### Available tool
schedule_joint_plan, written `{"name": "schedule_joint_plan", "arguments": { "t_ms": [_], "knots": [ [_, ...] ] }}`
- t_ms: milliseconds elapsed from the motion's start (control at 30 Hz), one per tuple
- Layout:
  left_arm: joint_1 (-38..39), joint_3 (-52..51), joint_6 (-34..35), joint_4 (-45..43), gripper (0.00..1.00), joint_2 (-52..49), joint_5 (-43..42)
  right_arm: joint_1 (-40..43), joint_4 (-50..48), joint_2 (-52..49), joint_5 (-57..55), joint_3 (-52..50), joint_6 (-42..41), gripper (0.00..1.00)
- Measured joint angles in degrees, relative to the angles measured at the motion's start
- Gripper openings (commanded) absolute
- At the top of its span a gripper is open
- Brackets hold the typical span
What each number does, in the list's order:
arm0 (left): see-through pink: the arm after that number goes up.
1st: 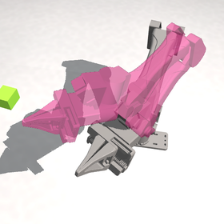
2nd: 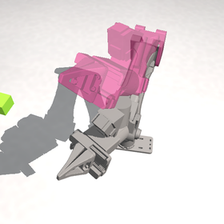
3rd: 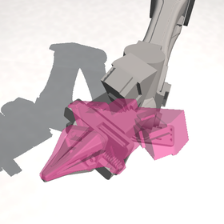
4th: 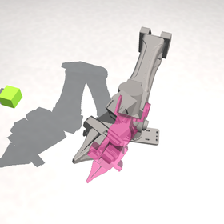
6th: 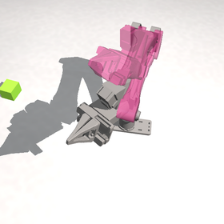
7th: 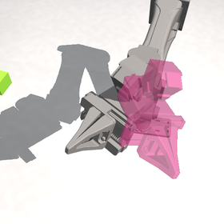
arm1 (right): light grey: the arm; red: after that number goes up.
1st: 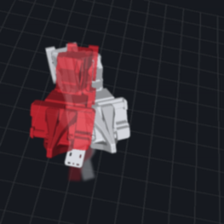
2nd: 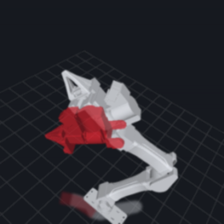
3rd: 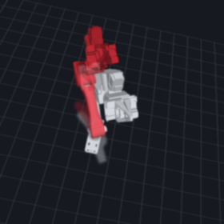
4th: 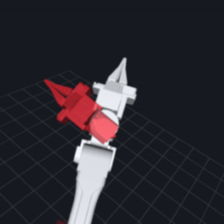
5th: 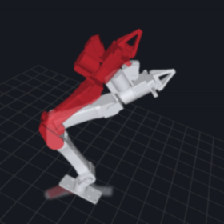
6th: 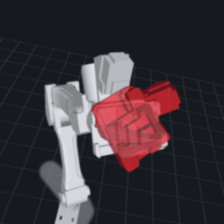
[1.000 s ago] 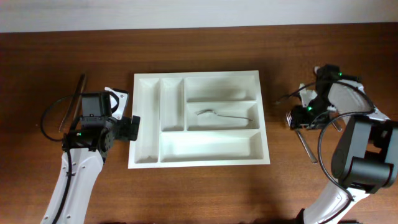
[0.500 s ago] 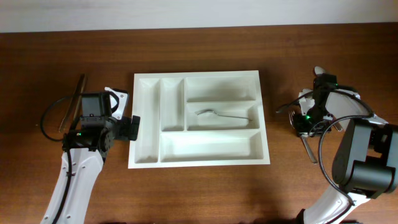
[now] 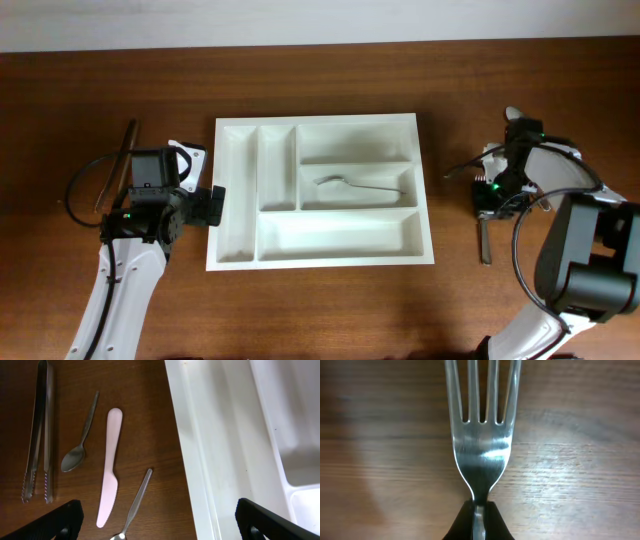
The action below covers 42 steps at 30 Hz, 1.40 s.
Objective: Pack container
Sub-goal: 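Move the right gripper back and grasp the second fork, then carry the fork into the middle-right compartment and release it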
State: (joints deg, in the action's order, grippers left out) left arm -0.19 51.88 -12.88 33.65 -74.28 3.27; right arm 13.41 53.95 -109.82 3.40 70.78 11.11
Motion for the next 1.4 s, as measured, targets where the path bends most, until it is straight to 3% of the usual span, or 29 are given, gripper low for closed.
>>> {"name": "schedule_joint_plan", "arguments": {
  "t_ms": [233,433,567,733,1167,1300,1400],
  "knots": [
    [0.0,0.0,0.0,0.0,0.99,0.0,0.0,-5.7,0.4,11.4,5.9,9.5,-0.3,0.04],
    [0.0,0.0,0.0,0.0,0.99,0.0,0.0,-22.1,0.0,17.8,8.0,13.4,11.5,0.04],
    [0.0,0.0,0.0,0.0,0.99,0.0,0.0,-31.6,1.1,14.9,8.8,13.4,25.4,0.04],
    [0.0,0.0,0.0,0.0,0.99,0.0,0.0,-37.0,1.2,8.7,8.8,13.3,40.1,0.04],
    [0.0,0.0,0.0,0.0,0.99,0.0,0.0,-37.3,-1.8,-3.0,7.4,13.3,59.1,0.04],
    [0.0,0.0,0.0,0.0,0.99,0.0,0.0,-37.3,-2.7,-3.7,6.8,13.3,58.8,0.35],
    [0.0,0.0,0.0,0.0,0.99,0.0,0.0,-37.3,-3.6,-3.7,5.6,14.3,53.7,0.36]
  ]
}}
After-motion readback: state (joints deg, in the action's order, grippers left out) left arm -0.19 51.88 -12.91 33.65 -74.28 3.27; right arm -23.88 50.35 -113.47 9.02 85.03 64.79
